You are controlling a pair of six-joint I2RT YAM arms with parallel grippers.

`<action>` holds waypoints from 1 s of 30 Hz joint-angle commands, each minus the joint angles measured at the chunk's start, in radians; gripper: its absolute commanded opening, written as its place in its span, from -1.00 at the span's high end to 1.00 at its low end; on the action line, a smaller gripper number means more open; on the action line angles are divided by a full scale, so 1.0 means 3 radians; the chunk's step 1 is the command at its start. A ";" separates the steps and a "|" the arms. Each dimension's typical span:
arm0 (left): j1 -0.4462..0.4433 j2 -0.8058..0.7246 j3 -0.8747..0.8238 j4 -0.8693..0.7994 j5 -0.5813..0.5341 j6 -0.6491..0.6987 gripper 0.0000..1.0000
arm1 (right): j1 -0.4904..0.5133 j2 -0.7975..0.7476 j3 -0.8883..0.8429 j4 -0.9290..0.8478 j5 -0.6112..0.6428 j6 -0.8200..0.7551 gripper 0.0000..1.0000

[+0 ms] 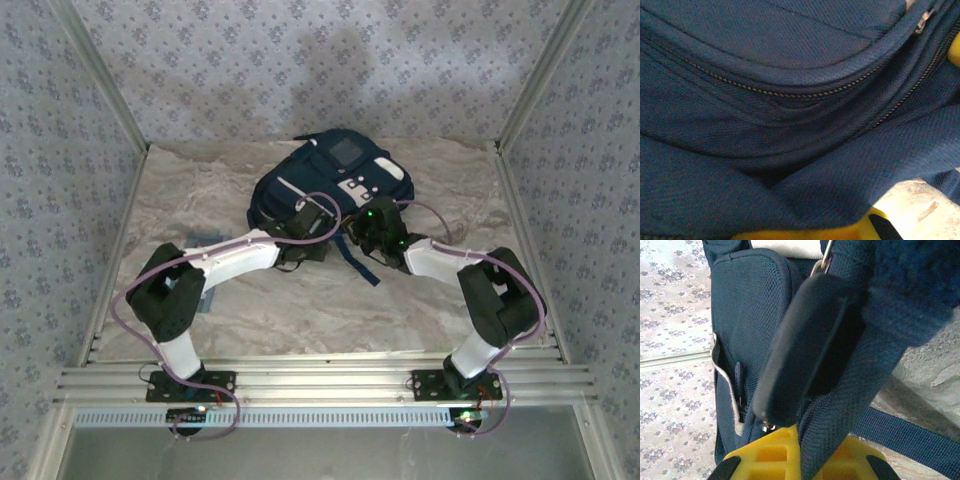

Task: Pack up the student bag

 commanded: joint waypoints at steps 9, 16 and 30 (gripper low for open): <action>0.0390 -0.0261 -0.0167 -0.0286 0.0001 0.0449 1.00 | -0.0490 -0.0360 -0.0164 -0.0067 -0.0062 -0.0630 1.00; 0.0437 -0.0351 -0.0173 -0.0415 0.0592 0.0605 1.00 | -0.0816 -0.0165 -0.0053 -0.0017 -0.0171 -0.1002 1.00; 0.0496 -0.0244 -0.0078 -0.0244 0.1327 0.0438 1.00 | -0.1311 0.0455 0.0730 -0.0309 -0.0808 -0.1619 0.54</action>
